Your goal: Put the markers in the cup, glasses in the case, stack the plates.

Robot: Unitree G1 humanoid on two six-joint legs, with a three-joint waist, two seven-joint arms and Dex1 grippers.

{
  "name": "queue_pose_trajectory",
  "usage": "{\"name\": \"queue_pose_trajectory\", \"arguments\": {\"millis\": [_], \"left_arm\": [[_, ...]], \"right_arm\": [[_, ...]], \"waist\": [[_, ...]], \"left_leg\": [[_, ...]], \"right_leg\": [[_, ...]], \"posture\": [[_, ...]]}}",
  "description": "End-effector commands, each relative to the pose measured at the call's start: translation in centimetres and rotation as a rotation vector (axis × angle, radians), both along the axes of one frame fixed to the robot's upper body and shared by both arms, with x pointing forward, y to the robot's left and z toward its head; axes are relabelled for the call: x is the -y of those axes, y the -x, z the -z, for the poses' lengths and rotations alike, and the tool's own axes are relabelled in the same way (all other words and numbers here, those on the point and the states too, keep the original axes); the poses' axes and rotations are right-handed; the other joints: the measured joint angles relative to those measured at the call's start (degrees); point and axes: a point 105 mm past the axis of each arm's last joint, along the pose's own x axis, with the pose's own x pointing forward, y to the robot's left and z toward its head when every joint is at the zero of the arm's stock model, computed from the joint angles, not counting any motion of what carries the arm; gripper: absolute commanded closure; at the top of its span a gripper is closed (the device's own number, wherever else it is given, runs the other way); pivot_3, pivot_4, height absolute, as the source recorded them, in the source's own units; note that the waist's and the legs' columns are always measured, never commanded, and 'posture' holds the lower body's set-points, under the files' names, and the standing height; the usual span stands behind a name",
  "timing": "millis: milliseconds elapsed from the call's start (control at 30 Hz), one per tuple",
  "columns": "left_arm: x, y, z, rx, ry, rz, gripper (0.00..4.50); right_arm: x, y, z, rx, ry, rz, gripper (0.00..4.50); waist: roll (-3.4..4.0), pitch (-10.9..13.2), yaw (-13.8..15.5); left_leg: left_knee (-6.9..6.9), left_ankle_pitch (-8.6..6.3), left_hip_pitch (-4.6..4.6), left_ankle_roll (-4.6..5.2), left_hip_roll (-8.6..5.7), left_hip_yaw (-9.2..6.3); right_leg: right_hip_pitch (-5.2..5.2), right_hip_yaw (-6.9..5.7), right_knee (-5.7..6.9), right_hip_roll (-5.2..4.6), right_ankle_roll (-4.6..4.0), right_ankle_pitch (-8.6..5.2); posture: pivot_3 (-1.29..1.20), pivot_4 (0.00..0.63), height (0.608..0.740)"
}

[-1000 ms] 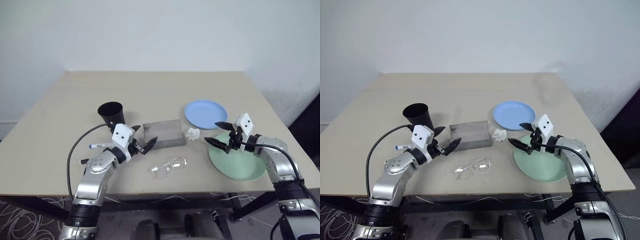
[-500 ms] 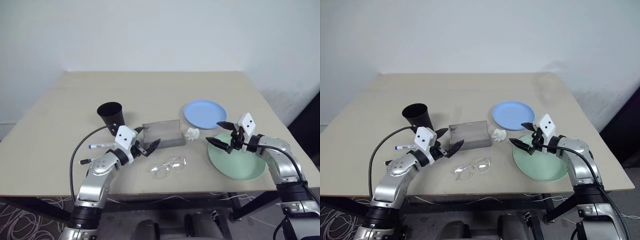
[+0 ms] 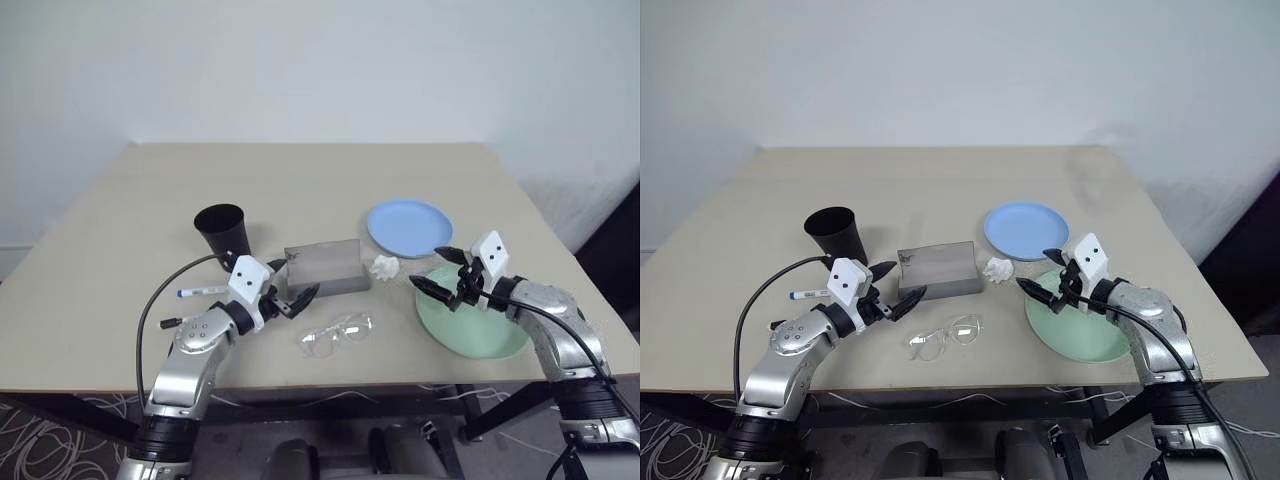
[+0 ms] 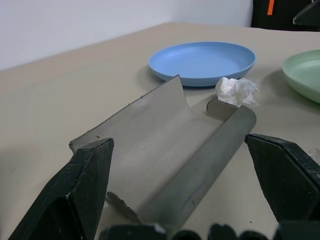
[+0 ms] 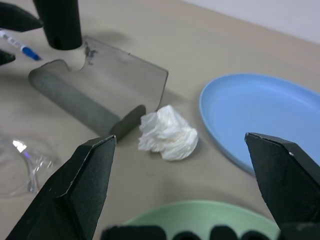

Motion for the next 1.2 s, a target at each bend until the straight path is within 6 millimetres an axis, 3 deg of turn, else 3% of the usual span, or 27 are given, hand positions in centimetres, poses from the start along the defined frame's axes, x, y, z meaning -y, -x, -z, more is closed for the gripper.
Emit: {"name": "queue_pose_trajectory", "arguments": {"millis": [33,433,767,1200], "left_arm": [[-0.2,-0.7,-1.7,0.061,0.003,0.006,0.00],[-0.3,0.7,-1.4,0.024,0.002,0.014,0.00],[0.6,0.5,-2.1,0.028,0.027,0.050,0.00],[2.1,0.2,-2.9,0.039,0.071,0.121,0.00]], "right_arm": [[-0.1,-0.3,-2.4,0.059,0.008,0.024,0.01],[-2.4,1.5,-3.9,-0.028,0.050,0.000,0.01],[-3.5,2.0,-5.0,-0.129,0.090,0.060,0.01],[-4.4,1.8,-3.0,-0.305,0.231,0.185,0.01]], "waist": [[0.00,0.00,0.00],[0.00,0.00,0.00],[0.00,0.00,0.01],[0.00,0.00,-0.01]], "left_leg": [[0.00,0.00,-0.01,0.00,0.00,0.00],[-0.06,-0.01,-0.03,0.00,0.02,-0.02],[0.00,-0.02,-0.06,-0.02,0.05,-0.02],[-0.06,-0.02,-0.14,-0.01,0.07,-0.08]], "right_leg": [[0.00,0.00,0.00,0.00,0.00,0.00],[-0.09,-0.02,0.00,0.00,-0.01,0.00],[-0.06,-0.23,-0.10,-0.09,0.00,-0.01],[-0.10,-0.34,-0.08,-0.08,0.00,-0.01]], "posture": [[0.00,0.000,0.740],[0.00,0.000,0.740],[0.00,0.000,0.740],[0.00,0.000,0.740]]}}
